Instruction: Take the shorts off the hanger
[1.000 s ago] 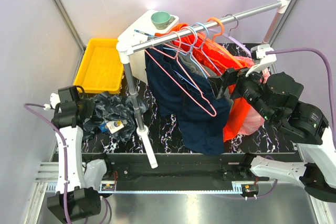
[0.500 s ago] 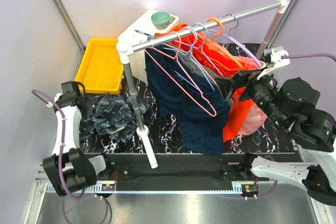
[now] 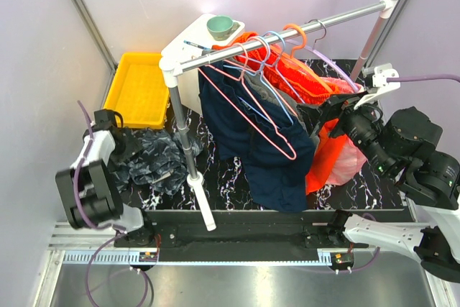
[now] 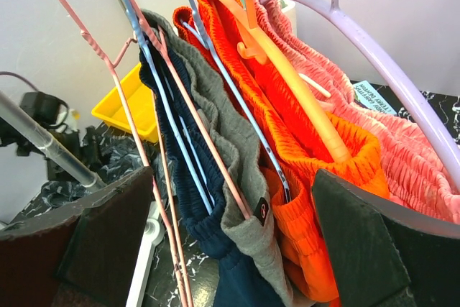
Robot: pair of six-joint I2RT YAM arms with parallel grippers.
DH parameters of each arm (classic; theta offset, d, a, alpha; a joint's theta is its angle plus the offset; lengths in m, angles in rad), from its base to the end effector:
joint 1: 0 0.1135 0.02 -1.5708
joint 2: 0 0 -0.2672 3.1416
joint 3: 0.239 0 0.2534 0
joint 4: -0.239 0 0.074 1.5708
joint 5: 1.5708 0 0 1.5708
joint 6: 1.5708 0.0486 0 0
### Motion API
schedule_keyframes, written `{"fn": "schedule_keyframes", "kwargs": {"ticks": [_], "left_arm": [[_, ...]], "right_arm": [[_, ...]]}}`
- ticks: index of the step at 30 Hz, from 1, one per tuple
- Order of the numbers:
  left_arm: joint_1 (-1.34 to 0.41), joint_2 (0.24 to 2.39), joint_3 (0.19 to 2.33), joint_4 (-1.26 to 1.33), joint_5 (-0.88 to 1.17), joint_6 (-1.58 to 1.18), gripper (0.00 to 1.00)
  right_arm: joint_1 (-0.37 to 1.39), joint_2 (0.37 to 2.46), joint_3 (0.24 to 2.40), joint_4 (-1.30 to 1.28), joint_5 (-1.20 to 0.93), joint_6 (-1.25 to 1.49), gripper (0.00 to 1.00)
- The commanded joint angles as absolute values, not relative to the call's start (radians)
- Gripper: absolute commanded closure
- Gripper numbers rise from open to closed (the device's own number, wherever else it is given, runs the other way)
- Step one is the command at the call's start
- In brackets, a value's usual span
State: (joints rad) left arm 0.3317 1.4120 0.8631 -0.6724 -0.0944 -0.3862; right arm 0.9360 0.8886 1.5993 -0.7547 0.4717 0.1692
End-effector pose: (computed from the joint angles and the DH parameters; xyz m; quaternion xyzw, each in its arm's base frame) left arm 0.2453 0.0893 0.1851 -0.3532 0.9181 0.0417 0.1749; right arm 0.0867 0.0804 0.5218 -0.1130 0.7119 0.2092 0.6608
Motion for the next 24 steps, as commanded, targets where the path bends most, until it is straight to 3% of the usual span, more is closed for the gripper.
{"fn": "schedule_keyframes", "kwargs": {"ticks": [1, 4, 6, 10, 15, 24], "left_arm": [[0.327, 1.56, 0.901, -0.562, 0.122, -0.297, 0.1], [0.327, 1.614, 0.871, -0.516, 0.181, -0.366, 0.15], [0.327, 1.624, 0.856, -0.505, 0.186, -0.388, 0.23], [0.328, 1.541, 0.827, -0.492, 0.147, -0.413, 0.76], [0.328, 1.396, 0.836, -0.563, 0.109, -0.508, 1.0], [0.328, 1.129, 1.046, -0.765, -0.081, -0.713, 1.0]], "right_arm": [[0.939, 0.887, 1.608, -0.71, 0.495, 0.141, 0.0], [0.939, 0.891, 1.614, -0.71, 0.494, 0.143, 0.0], [0.939, 0.891, 1.615, -0.713, 0.495, 0.15, 0.0], [0.939, 0.887, 1.611, -0.719, 0.491, 0.166, 0.0], [0.939, 0.894, 1.611, -0.718, 0.476, 0.169, 0.0], [0.939, 0.902, 1.623, -0.753, 0.448, 0.166, 0.0]]}}
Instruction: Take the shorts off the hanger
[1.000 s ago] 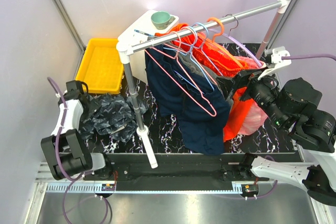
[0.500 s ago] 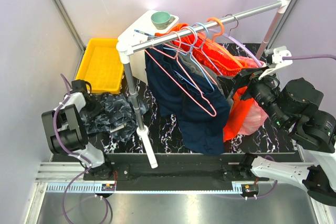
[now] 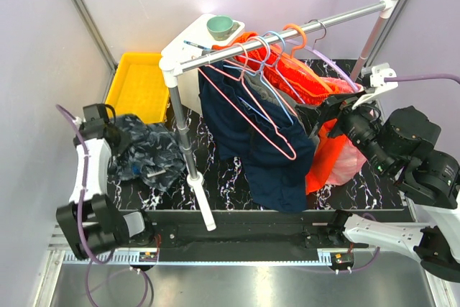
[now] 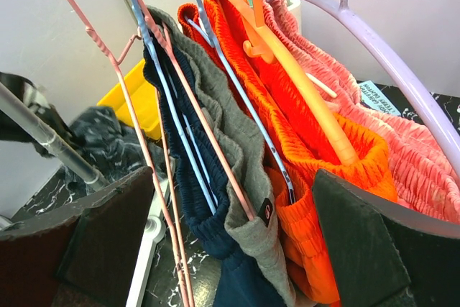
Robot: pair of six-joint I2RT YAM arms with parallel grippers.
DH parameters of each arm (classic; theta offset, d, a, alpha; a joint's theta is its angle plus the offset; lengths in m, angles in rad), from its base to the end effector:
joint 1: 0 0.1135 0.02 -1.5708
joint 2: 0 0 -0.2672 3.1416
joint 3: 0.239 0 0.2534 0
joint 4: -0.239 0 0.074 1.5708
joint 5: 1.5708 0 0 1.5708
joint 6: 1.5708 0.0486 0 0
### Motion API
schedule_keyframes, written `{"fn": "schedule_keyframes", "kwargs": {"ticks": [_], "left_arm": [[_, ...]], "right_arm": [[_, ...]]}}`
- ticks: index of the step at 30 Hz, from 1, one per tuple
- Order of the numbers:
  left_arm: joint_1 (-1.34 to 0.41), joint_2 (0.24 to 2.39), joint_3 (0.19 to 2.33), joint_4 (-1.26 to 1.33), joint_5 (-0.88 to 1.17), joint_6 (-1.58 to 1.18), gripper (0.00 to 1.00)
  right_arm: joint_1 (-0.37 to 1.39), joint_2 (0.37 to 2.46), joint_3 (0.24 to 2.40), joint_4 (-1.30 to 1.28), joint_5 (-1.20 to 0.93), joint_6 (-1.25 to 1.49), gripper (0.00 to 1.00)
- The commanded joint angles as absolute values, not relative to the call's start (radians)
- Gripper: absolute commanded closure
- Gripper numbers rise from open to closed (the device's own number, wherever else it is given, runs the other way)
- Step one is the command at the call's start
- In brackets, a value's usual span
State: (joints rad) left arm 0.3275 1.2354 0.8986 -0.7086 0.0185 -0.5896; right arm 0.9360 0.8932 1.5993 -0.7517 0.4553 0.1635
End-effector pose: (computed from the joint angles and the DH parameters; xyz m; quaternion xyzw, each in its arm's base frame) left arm 0.2330 0.0782 0.2350 -0.4253 0.8670 -0.0428 0.2563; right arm 0.0874 0.0827 0.5217 -0.1209 0.7112 0.2125 0.6591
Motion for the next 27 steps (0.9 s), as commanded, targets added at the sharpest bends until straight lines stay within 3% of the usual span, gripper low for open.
{"fn": "schedule_keyframes", "kwargs": {"ticks": [1, 8, 14, 27], "left_arm": [[0.328, 1.12, 1.07, -0.768, -0.081, -0.736, 1.0], [0.327, 1.114, 1.33, -0.763, -0.051, -0.778, 1.0], [0.315, 1.219, 1.547, -0.596, 0.118, -0.729, 1.0], [0.186, 1.503, 1.669, -0.333, 0.04, -0.71, 1.0]], "right_arm": [[0.937, 0.902, 1.624, -0.758, 0.449, 0.167, 0.0], [0.939, 0.908, 1.634, -0.765, 0.442, 0.176, 0.0], [0.939, 0.928, 1.64, -0.759, 0.462, 0.173, 0.0], [0.94, 1.021, 1.73, -0.833, 0.476, 0.158, 0.0]]}}
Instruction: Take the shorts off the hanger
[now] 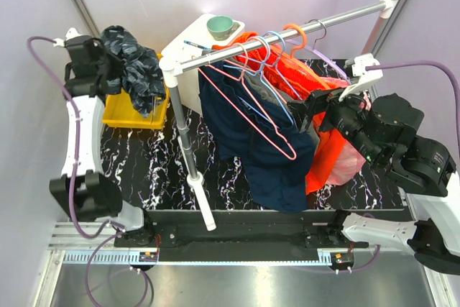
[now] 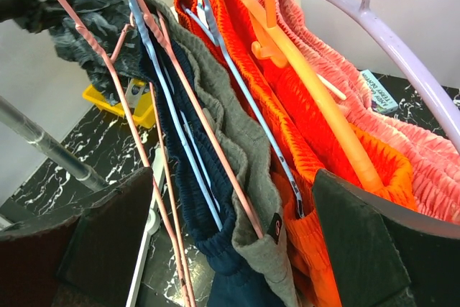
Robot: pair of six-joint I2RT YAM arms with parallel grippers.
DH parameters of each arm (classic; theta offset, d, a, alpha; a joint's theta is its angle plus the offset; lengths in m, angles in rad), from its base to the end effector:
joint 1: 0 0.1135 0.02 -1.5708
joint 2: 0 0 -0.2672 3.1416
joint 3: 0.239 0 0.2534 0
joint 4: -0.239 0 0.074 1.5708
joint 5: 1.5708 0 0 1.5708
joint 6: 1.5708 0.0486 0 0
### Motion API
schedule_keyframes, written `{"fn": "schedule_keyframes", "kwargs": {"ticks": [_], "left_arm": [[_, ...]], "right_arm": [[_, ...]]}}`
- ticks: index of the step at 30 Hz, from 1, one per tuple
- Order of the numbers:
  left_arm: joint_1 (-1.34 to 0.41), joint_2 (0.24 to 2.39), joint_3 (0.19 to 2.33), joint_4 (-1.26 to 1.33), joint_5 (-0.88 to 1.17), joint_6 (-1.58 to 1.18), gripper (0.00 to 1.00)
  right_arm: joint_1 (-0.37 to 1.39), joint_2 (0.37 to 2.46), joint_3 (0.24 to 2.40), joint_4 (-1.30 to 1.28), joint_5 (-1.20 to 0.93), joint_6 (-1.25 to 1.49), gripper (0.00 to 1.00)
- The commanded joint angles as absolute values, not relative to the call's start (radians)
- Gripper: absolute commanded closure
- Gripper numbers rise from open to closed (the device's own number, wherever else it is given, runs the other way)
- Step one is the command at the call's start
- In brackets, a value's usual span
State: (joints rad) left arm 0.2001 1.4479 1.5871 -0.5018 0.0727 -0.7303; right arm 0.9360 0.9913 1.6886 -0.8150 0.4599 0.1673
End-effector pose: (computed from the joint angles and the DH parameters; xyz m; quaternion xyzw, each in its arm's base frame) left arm 0.3312 0.0636 0.4288 -0.3505 0.7443 -0.1776 0.5400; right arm 0.1008 0.1004 0.5274 -0.1325 0.7315 0.1939 0.6402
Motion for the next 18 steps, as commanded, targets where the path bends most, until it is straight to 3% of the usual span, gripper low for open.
{"fn": "schedule_keyframes", "kwargs": {"ticks": [1, 12, 18], "left_arm": [[0.186, 1.523, 1.678, -0.331, 0.031, -0.709, 1.0], [0.175, 1.87, 1.878, -0.293, -0.046, -0.722, 1.0], [0.164, 2.017, 1.908, -0.29, 0.021, -0.724, 1.0]], "right_arm": [[0.939, 1.031, 1.738, -0.834, 0.474, 0.158, 0.0], [0.939, 1.081, 1.809, -0.831, 0.532, 0.138, 0.0], [0.939, 1.08, 1.807, -0.834, 0.568, 0.132, 0.0]]}}
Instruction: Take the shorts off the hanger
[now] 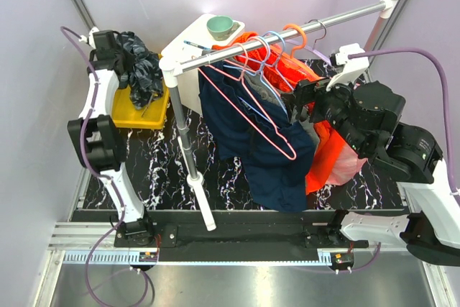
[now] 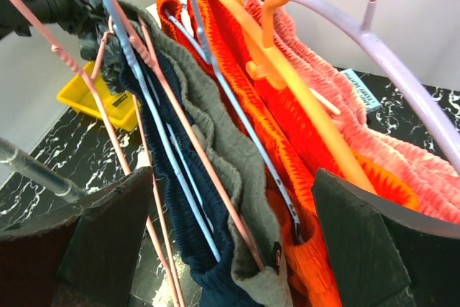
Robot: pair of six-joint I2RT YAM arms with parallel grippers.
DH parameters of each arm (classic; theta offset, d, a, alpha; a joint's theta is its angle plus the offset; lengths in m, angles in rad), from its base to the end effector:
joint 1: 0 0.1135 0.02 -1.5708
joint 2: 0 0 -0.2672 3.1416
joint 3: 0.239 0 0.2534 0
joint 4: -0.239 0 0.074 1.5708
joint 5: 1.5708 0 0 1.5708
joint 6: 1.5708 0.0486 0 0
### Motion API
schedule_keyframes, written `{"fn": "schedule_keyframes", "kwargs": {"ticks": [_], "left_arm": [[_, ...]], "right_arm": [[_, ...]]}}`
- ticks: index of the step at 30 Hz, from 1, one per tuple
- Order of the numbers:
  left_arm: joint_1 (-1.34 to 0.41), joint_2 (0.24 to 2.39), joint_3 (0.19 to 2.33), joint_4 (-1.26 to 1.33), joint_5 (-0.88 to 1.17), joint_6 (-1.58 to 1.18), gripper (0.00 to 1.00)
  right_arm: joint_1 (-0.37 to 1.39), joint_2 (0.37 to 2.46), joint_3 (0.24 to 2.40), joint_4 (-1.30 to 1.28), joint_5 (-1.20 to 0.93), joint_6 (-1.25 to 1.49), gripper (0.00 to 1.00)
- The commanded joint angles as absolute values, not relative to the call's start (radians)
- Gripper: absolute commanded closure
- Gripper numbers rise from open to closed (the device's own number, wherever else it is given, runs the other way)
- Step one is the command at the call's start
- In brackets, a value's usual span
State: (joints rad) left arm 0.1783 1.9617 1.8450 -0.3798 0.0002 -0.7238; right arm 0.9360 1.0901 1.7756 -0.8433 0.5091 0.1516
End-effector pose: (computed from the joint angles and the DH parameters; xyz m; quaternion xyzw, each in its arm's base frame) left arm 0.4735 0.0853 0.3331 -0.3745 0.7733 -0.1379 0.4927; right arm 0.1164 0.1180 0.5344 -0.1303 0.7427 0.1611 0.6367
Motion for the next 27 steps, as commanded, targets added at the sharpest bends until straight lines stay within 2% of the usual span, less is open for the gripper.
{"fn": "schedule_keyframes", "kwargs": {"ticks": [1, 9, 16, 17, 18, 21, 22, 24, 25, 27], "left_arm": [[0.158, 2.032, 1.911, -0.288, 0.028, -0.718, 1.0], [0.14, 2.123, 1.87, -0.244, 0.092, -0.788, 1.0], [0.158, 2.209, 1.922, -0.339, 0.219, -0.865, 1.0], [0.163, 2.207, 1.918, -0.348, 0.23, -0.874, 0.97], [0.163, 2.201, 1.914, -0.36, 0.229, -0.876, 0.86], [0.166, 2.161, 1.884, -0.371, 0.206, -0.862, 0.69], [0.166, 2.143, 1.882, -0.38, 0.201, -0.858, 0.56], [0.173, 2.125, 1.884, -0.396, 0.193, -0.848, 0.44], [0.178, 2.108, 1.882, -0.409, 0.196, -0.847, 0.32], [0.193, 2.083, 1.87, -0.417, 0.216, -0.854, 0.2]], "right_arm": [[0.939, 1.081, 1.807, -0.834, 0.572, 0.13, 0.0], [0.939, 1.098, 1.818, -0.831, 0.597, 0.098, 0.0], [0.939, 1.083, 1.793, -0.827, 0.607, 0.11, 0.0], [0.939, 1.075, 1.79, -0.822, 0.607, 0.112, 0.0], [0.939, 1.072, 1.786, -0.822, 0.609, 0.115, 0.0], [0.939, 1.052, 1.767, -0.815, 0.606, 0.129, 0.0], [0.937, 1.048, 1.758, -0.812, 0.606, 0.136, 0.0], [0.939, 1.034, 1.752, -0.811, 0.604, 0.143, 0.0], [0.939, 1.029, 1.744, -0.811, 0.6, 0.149, 0.0], [0.939, 1.016, 1.737, -0.81, 0.598, 0.152, 0.0]]}}
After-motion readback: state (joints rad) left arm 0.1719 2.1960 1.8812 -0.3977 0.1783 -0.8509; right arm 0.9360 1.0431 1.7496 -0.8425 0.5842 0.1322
